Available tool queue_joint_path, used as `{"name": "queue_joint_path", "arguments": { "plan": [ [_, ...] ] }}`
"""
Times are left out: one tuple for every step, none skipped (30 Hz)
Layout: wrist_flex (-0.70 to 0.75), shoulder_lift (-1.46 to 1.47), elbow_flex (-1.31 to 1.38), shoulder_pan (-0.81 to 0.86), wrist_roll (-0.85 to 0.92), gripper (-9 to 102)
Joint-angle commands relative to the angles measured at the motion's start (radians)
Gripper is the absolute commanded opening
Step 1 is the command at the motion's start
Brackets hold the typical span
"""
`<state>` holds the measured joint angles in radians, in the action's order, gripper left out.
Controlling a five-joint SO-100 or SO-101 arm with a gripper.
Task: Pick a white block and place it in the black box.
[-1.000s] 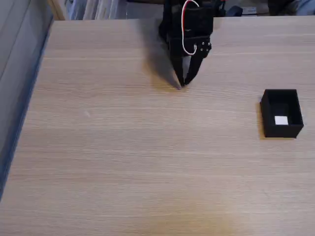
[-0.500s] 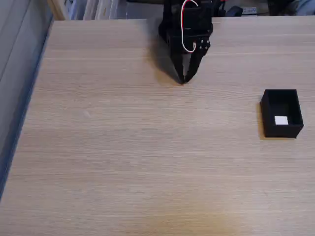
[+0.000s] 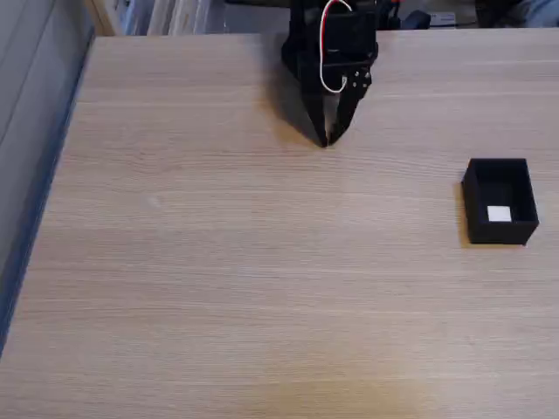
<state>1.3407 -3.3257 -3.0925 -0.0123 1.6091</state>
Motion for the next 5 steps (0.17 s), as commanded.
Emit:
{"name": "queue_joint_path", "arguments": {
  "plan": [
    [0.008,-0.006,-0.014,-0.009,-0.005,0],
    [0.008,-0.006,-0.014,-0.014,-0.005,0],
    [0.008,-0.006,-0.014,-0.020,-0.005,0],
    [0.008,-0.006,-0.014,-0.026,-0.005,0],
    [0.008,-0.006,-0.014,-0.032,-0.005,0]
  ]
}}
